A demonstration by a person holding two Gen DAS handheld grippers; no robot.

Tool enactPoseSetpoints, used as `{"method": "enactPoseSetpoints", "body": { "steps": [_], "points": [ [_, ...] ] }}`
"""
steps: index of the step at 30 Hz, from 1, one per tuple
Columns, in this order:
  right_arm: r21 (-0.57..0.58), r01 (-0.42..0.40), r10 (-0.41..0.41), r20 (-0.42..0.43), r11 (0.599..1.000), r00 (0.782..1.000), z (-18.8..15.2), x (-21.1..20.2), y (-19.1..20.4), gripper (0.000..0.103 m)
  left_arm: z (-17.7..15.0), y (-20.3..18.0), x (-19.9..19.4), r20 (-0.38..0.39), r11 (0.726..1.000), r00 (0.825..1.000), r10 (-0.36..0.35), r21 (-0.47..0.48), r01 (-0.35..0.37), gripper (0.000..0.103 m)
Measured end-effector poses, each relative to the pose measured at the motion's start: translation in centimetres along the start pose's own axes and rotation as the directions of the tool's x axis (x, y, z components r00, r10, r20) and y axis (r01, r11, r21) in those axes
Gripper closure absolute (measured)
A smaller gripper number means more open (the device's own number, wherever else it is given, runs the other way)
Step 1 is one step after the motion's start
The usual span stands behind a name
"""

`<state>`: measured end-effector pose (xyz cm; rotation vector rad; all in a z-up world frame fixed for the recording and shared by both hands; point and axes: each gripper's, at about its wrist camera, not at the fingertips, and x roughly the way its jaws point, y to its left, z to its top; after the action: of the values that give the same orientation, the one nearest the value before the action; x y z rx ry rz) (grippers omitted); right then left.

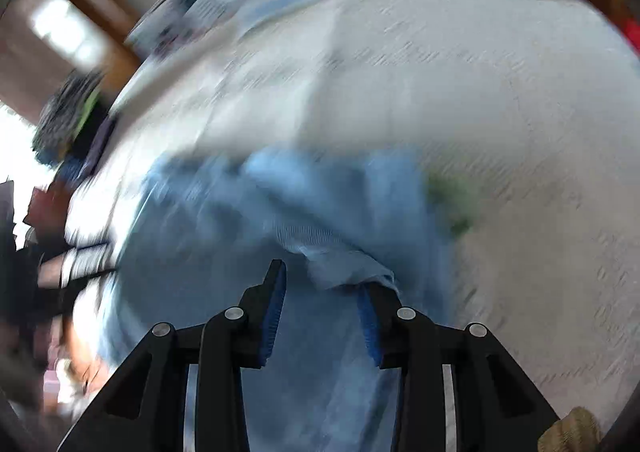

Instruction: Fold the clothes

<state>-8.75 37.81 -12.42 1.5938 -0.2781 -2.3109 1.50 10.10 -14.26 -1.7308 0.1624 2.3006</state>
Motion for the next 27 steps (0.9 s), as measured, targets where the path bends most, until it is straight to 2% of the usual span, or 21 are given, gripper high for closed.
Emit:
{"method": "enactPoseSetpoints", "body": {
  "steps": [3, 5, 7, 9, 12, 15, 17, 20, 23, 27],
  "points": [
    [0.004, 0.021, -0.021, 0.015, 1.000, 1.000, -0.9, -1.8, 0.0, 0.068, -0.8, 0.5, 1.5, -0.048, 0.999, 0.998, 0.035, -0.014, -0.036, 0.060],
    [0.006, 0.035, -0.035, 0.024, 0.999, 0.999, -1.4, -2.9, 0.0, 0.063, -1.1, 1.2, 1.4, -0.049, 0.999, 0.999, 0.017, -0.043, -0.019, 0.060],
    [0.009, 0.049, -0.049, 0.034, 0.999, 0.998, -2.0, -4.1, 0.0, 0.053, -1.3, 1.9, 0.3, -0.026, 0.997, 1.000, -0.013, -0.078, 0.011, 0.060],
    [0.006, 0.062, -0.063, 0.031, 0.998, 0.998, -2.9, -5.0, 0.3, 0.053, -1.5, 2.1, -1.3, 0.019, 0.995, 0.999, -0.040, -0.092, 0.042, 0.060],
    [0.001, 0.051, -0.051, -0.021, 0.999, 0.998, -5.8, -5.2, 1.0, 0.053, -1.5, 1.3, -3.0, 0.078, 0.989, 0.991, -0.113, -0.087, 0.119, 0.060],
    [-0.009, 0.050, -0.050, -0.052, 0.999, 0.997, -7.5, -4.8, 1.8, 0.056, -1.2, -0.5, -3.3, 0.108, 0.987, 0.983, -0.148, -0.042, 0.153, 0.060],
    [-0.001, 0.037, -0.038, -0.056, 0.999, 0.998, -8.0, -4.3, 1.7, 0.056, -1.0, -1.6, -3.0, 0.099, 0.991, 0.987, -0.130, -0.015, 0.132, 0.060],
    [0.018, 0.051, -0.050, -0.073, 0.999, 0.996, -8.6, -3.6, 1.0, 0.056, -0.3, -2.9, 0.9, 0.014, 0.999, 1.000, -0.023, 0.026, 0.023, 0.058],
    [0.043, 0.064, -0.060, -0.097, 0.997, 0.993, -9.2, -2.7, 0.2, 0.056, -1.0, -2.5, 0.9, 0.011, 1.000, 1.000, -0.017, -0.003, 0.017, 0.049],
    [0.070, 0.047, -0.040, -0.109, 0.996, 0.993, -10.0, -2.3, -0.5, 0.056, -1.1, -2.0, -0.1, 0.016, 0.999, 0.999, -0.044, -0.019, 0.044, 0.049]
  ]
}}
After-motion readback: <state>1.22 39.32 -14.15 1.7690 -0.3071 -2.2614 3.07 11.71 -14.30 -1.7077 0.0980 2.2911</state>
